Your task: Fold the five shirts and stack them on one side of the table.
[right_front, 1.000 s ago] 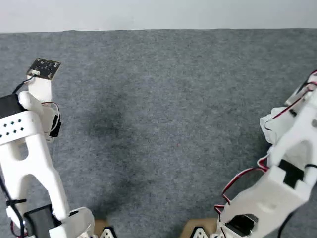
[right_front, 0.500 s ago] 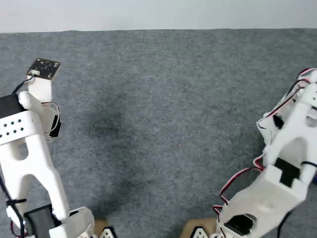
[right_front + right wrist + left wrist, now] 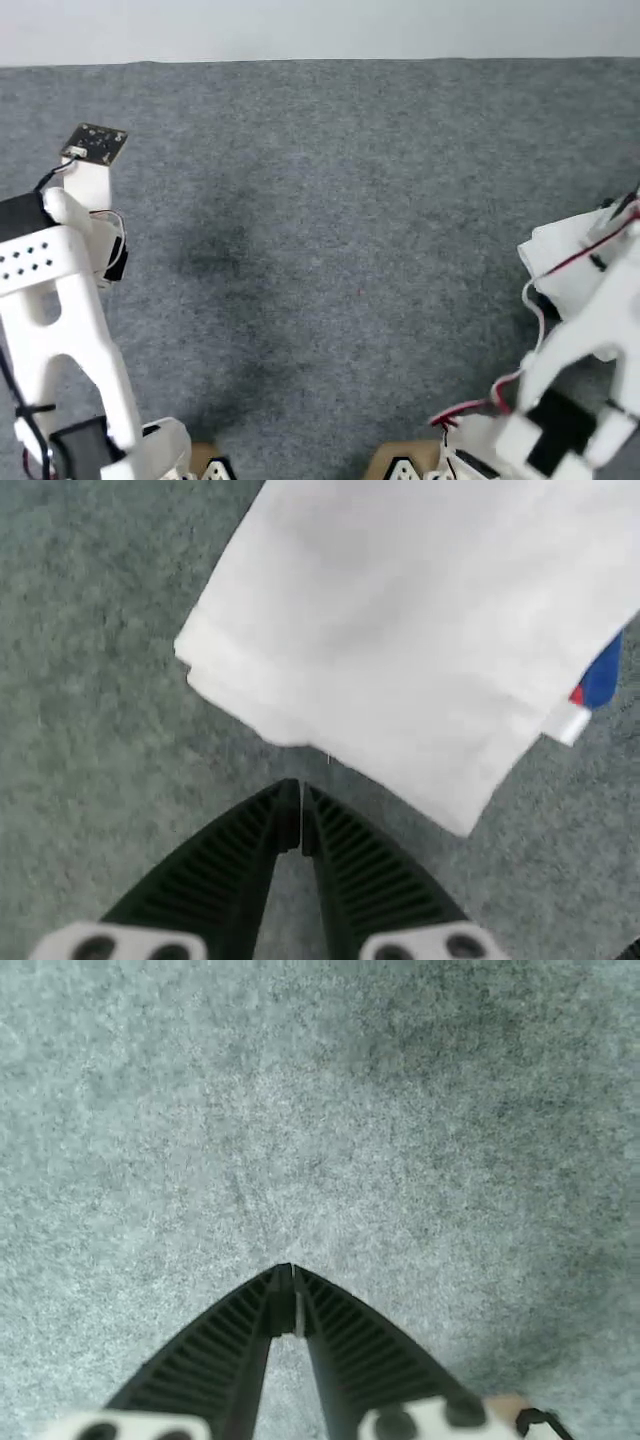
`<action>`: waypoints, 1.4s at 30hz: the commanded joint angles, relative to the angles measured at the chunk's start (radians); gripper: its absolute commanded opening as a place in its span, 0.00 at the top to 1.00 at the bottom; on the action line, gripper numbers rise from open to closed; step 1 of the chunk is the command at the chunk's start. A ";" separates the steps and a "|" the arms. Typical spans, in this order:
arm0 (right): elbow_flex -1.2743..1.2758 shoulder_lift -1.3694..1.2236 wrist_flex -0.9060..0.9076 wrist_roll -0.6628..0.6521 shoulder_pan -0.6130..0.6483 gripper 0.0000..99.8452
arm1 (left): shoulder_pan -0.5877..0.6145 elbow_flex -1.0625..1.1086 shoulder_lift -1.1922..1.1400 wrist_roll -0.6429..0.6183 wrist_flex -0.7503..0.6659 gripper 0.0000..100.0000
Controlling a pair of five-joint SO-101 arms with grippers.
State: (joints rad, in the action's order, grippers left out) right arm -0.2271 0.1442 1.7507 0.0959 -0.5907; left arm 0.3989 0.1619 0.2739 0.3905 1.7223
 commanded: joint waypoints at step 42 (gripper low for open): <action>1.757 1.672 -0.507 -0.023 0.596 0.99 | -0.516 1.399 1.131 -0.666 -1.014 1.00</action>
State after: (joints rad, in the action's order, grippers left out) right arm 1.5006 1.7998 1.2766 0.0882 0.0031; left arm -0.0706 1.5014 1.3265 -0.2662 0.7388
